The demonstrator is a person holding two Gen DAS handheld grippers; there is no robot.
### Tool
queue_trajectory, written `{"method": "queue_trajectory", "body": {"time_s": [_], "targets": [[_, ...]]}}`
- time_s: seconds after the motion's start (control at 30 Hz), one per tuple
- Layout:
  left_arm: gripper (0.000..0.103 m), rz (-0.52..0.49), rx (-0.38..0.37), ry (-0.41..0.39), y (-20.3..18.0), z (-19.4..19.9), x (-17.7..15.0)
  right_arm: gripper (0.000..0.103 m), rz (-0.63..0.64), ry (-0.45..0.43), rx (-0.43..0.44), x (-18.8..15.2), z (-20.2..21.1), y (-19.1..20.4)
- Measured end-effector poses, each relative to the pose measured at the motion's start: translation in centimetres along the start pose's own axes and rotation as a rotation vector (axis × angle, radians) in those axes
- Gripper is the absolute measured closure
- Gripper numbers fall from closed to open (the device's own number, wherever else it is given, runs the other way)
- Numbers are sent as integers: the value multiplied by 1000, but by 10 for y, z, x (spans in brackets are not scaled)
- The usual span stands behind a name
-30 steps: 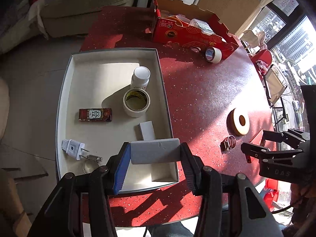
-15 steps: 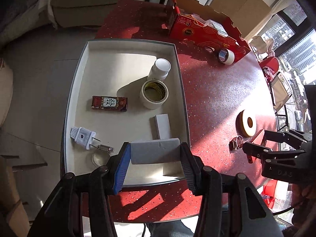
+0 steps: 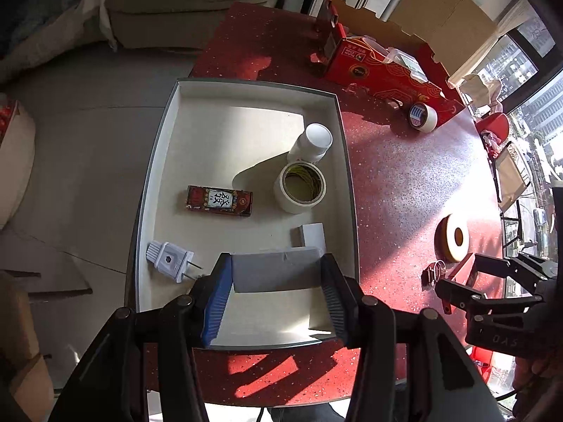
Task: Organize rigid objects
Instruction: 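Carry the white block with left tool while right tool carries the red box to the tray, then release the white block in the tray while right tool releases the red box there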
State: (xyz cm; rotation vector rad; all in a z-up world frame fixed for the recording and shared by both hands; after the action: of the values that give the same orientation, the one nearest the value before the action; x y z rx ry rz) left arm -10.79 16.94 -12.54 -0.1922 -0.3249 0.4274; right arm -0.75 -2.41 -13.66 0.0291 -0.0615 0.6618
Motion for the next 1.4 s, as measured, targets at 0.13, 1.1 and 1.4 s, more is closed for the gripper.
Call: {"method": "queue_trajectory", "body": {"time_s": [0.13,1.1,1.4], "targets": [[49,11,30,-5,10,-3,13,31,55,-15,20,16,2,20],[49,14,127,-23,34,-57,106,31,309,-4,88,60,-22,125],[41,-18,141,8,37,-75,107,31,296,5,128,68,-39,132]]}}
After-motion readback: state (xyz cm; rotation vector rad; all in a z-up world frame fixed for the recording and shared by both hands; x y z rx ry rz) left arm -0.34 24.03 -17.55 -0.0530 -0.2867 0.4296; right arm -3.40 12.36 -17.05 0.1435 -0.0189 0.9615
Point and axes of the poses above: each gripper's, at about its wrist camera, not at the fingertips, and z roughly against the way its jaws point, y to its left, x to its top, the point moved 2 cm from there along -z, roughly the way its jaws point, and after that the axes turned 3 degrees about -x, right-handed, at the moved point
